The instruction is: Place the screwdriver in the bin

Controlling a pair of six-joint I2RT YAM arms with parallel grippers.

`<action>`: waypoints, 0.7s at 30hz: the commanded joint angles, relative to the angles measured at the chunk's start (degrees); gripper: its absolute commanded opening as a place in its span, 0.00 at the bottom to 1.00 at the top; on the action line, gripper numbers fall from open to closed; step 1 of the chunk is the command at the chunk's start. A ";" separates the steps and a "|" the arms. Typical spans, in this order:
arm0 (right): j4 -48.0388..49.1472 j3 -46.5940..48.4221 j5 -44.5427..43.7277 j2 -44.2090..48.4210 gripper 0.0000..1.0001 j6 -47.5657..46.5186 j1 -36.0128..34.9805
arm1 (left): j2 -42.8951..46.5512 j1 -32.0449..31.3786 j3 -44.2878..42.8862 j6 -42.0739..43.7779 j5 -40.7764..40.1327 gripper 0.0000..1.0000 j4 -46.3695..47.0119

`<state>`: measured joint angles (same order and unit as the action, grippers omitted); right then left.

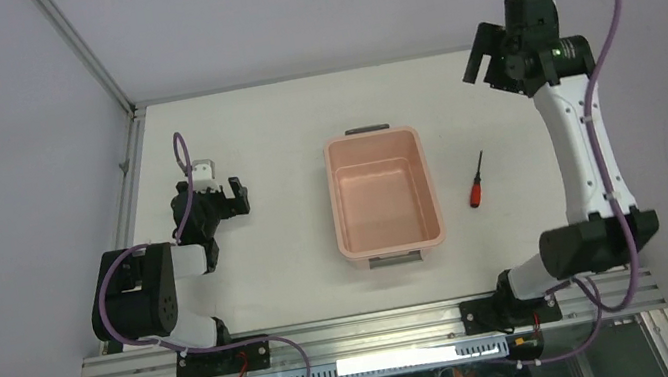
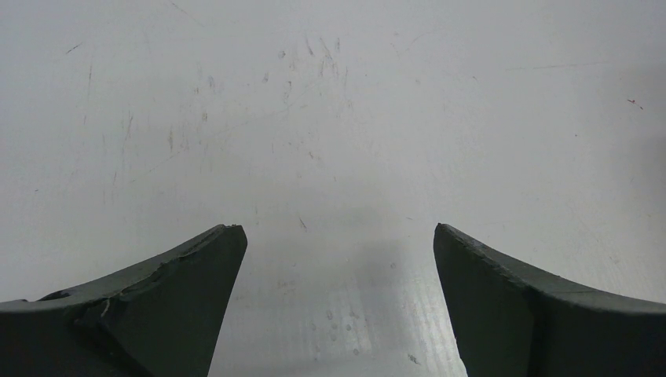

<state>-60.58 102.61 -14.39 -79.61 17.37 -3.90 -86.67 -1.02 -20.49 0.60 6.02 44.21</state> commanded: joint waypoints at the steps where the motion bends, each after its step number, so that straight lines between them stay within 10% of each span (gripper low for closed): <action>1: -10.87 -1.00 12.82 -8.91 0.90 -2.85 6.02 | 0.10 0.57 -0.87 -0.48 0.65 0.99 3.66; 17: 14.36 -35.07 15.73 -25.13 0.67 -4.38 8.30 | 0.10 0.57 -0.87 -0.48 0.65 0.99 3.66; 21: 15.89 -36.69 14.75 -26.17 0.48 -6.49 8.21 | 0.10 0.57 -0.87 -0.48 0.65 0.99 3.66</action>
<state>-51.40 67.53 -0.38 -104.99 13.19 4.21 -86.67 -1.02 -20.49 0.60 6.02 44.21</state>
